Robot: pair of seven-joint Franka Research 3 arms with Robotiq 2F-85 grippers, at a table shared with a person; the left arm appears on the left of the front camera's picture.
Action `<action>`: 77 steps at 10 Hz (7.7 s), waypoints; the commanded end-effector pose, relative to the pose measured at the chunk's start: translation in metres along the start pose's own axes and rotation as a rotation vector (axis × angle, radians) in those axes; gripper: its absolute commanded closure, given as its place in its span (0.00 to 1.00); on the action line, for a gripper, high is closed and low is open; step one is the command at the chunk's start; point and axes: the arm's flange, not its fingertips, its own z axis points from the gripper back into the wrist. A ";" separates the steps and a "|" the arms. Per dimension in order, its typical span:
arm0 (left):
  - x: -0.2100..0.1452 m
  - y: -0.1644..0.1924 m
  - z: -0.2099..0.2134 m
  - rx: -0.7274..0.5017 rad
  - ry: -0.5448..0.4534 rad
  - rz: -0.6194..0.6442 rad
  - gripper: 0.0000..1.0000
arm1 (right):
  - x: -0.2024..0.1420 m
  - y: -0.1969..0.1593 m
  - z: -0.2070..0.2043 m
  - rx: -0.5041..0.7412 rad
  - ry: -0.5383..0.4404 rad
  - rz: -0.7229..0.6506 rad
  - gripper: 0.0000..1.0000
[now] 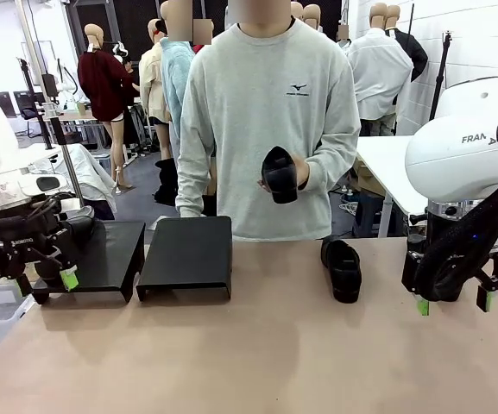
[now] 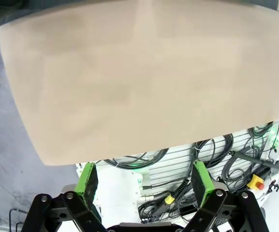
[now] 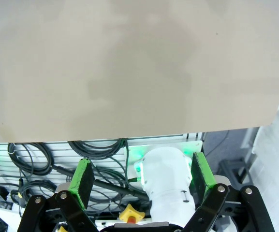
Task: Organize the shoes by placing them on the stand.
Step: Pick up one Shoe and place it in the middle of the table.
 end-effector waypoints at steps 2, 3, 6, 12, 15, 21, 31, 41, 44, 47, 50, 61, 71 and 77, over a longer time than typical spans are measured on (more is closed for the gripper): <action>-0.003 -0.001 -0.007 0.006 0.002 -0.004 0.00 | -0.001 0.003 0.001 0.011 0.008 -0.015 0.00; -0.003 -0.001 -0.007 0.006 0.002 -0.004 0.00 | -0.001 0.003 0.001 0.011 0.008 -0.015 0.00; -0.003 -0.001 -0.007 0.006 0.002 -0.004 0.00 | 0.002 -0.017 0.014 0.047 -0.013 -0.032 0.00; -0.003 -0.001 -0.007 0.006 0.002 -0.004 0.00 | 0.048 -0.101 0.050 0.191 -0.022 0.100 0.00; -0.003 -0.001 -0.007 0.006 0.002 -0.004 0.00 | 0.117 -0.136 0.051 0.229 -0.033 0.243 0.00; -0.003 -0.001 -0.007 0.006 0.002 -0.004 0.00 | 0.155 -0.132 0.038 0.208 -0.008 0.231 0.00; -0.003 -0.001 -0.007 0.006 0.002 -0.004 0.00 | 0.258 -0.091 -0.005 0.177 -0.192 0.315 0.00; -0.003 -0.001 -0.007 0.006 0.002 -0.004 0.00 | 0.266 -0.100 -0.022 0.207 -0.229 0.257 0.00; -0.003 -0.001 -0.007 0.006 0.002 -0.004 0.00 | 0.265 -0.100 -0.022 0.217 -0.229 0.250 0.00; -0.003 -0.001 -0.007 0.006 0.002 -0.004 0.00 | 0.276 -0.088 -0.027 0.050 -0.242 0.194 0.00; -0.003 -0.001 -0.007 0.006 0.002 -0.004 0.00 | 0.294 -0.076 -0.039 -0.001 -0.203 0.138 0.00; -0.003 -0.001 -0.007 0.006 0.002 -0.004 0.00 | 0.302 -0.073 -0.060 0.021 -0.114 0.093 0.65; -0.003 -0.001 -0.007 0.006 0.002 -0.004 0.00 | 0.302 -0.075 -0.061 0.019 -0.101 0.099 1.00; -0.003 -0.001 -0.007 0.006 0.002 -0.004 0.00 | 0.296 -0.077 -0.061 0.023 -0.117 0.104 1.00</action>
